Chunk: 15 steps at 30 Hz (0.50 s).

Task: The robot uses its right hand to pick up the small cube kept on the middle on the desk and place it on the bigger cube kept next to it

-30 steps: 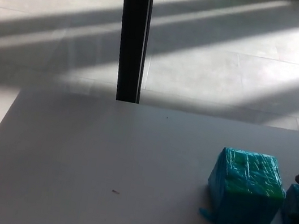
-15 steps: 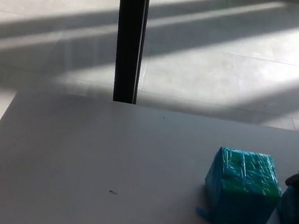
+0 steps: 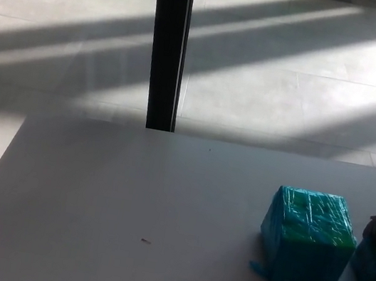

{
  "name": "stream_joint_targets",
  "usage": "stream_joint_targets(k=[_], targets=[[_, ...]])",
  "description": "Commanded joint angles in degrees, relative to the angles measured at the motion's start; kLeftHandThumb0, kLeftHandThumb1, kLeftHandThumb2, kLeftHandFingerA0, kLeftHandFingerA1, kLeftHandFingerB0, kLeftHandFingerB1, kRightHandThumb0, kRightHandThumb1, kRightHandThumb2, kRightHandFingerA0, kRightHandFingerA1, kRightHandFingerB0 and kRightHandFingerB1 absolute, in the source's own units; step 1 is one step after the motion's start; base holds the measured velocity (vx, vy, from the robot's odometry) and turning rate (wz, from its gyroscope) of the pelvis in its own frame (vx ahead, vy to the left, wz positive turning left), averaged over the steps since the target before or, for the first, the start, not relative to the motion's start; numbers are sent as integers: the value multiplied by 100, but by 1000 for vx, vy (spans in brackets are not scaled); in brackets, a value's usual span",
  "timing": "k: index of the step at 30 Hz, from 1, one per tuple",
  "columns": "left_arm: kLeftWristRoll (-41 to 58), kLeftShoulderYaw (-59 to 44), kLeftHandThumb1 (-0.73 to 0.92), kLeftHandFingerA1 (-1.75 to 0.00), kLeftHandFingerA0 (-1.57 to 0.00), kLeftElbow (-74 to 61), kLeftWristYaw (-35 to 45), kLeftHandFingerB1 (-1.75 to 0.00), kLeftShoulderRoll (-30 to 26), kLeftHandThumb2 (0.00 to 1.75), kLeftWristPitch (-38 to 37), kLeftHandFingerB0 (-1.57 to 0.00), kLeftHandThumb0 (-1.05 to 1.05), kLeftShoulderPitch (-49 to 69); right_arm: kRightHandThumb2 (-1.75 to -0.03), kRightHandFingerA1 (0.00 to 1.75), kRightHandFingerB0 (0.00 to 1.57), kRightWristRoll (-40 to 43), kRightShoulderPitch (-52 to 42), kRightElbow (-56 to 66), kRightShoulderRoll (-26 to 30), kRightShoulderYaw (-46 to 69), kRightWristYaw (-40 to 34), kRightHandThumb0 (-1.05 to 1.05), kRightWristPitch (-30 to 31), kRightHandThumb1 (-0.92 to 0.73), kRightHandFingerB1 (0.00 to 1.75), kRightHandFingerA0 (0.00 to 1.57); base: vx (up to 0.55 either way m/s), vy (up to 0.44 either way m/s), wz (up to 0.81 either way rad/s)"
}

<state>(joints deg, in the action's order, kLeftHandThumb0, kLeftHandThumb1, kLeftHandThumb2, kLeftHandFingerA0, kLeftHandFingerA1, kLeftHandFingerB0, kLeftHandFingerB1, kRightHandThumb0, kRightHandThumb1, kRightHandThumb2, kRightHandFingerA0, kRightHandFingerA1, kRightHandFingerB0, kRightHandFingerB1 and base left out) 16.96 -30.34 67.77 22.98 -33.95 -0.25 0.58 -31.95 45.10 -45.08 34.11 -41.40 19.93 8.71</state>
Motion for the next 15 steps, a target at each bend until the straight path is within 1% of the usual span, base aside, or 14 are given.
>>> stream_joint_targets(k=[1,3,4,5,6,7,8,9,10,11,12,13,14,15], targets=[[3,9,61,-63,-43,-11,38,-54,-214,100,14,-31,-72,-22,-72,161,72,-795,-1166,-317,161,-187,-2080,-31,-682,-88,86,77,0,0,0],[32,-11,60,-64,-42,-66,54,-55,-206,100,34,-30,-71,-1,-72,160,76,-749,-1269,-359,168,-65,-2656,-29,-942,-86,78,78,0,0,0],[16,2,78,-56,-47,-50,48,-43,-207,63,17,-35,-73,-5,-71,160,77,-766,-1301,-368,184,-34,-2938,-30,-1056,-85,80,79,0,0,0],[18,0,60,-64,-43,-46,48,-54,-208,100,27,-30,-71,-9,-65,165,77,-721,-1313,-410,178,34,-3119,-31,-1178,-85,101,84,0,0,0],[29,-11,77,-58,-49,-34,37,-44,-205,63,42,-37,-72,-20,-70,170,73,-631,-1316,-482,170,151,-3377,-27,-1391,-82,112,83,0,0,0],[38,-24,78,-58,-50,-5,15,-43,-196,63,44,-36,-71,-32,-80,171,73,-531,-1303,-459,179,279,-3425,-24,-1501,-77,121,83,0,0,0],[43,-29,78,-58,-50,21,14,-43,-194,63,54,-36,-71,-39,-80,171,73,-417,-1306,-388,186,422,-3415,-24,-1548,-77,121,83,0,0,0],[76,-61,60,-66,-46,42,13,-55,-190,100,72,-31,-72,-52,-77,165,78,-382,-1310,-277,235,507,-3425,-25,-1601,-74,94,84,0,0,0],[70,-58,59,-66,-47,41,10,-55,-197,100,67,-32,-70,-38,-79,162,81,-320,-1271,-267,228,583,-3385,-25,-1658,-74,87,84,0,0,0],[57,-47,77,-59,-50,40,21,-44,-204,62,53,-37,-71,-27,-78,159,83,-277,-1245,-248,243,641,-3366,-26,-1716,-73,80,84,0,0,0],[53,-39,62,-65,-46,37,60,-55,-212,100,57,-33,-76,-17,-79,155,77,-176,-1231,-164,295,791,-3351,-24,-1828,-70,63,87,0,0,0],[40,-26,78,-59,-49,22,73,-44,-210,63,28,-37,-73,-2,-78,159,75,-144,-1219,-106,329,844,-3298,-24,-1837,-71,82,84,0,0,0],[24,-13,62,-65,-47,13,73,-55,-209,100,-3,-33,-76,14,-77,162,71,-95,-1194,-37,376,954,-3207,-23,-1876,-71,115,84,0,0,0],[35,-26,62,-65,-47,30,52,-55,-214,100,26,-33,-76,3,-77,162,71,-52,-1182,-35,385,1032,-3178,-23,-1929,-71,115,84,0,0,0]])
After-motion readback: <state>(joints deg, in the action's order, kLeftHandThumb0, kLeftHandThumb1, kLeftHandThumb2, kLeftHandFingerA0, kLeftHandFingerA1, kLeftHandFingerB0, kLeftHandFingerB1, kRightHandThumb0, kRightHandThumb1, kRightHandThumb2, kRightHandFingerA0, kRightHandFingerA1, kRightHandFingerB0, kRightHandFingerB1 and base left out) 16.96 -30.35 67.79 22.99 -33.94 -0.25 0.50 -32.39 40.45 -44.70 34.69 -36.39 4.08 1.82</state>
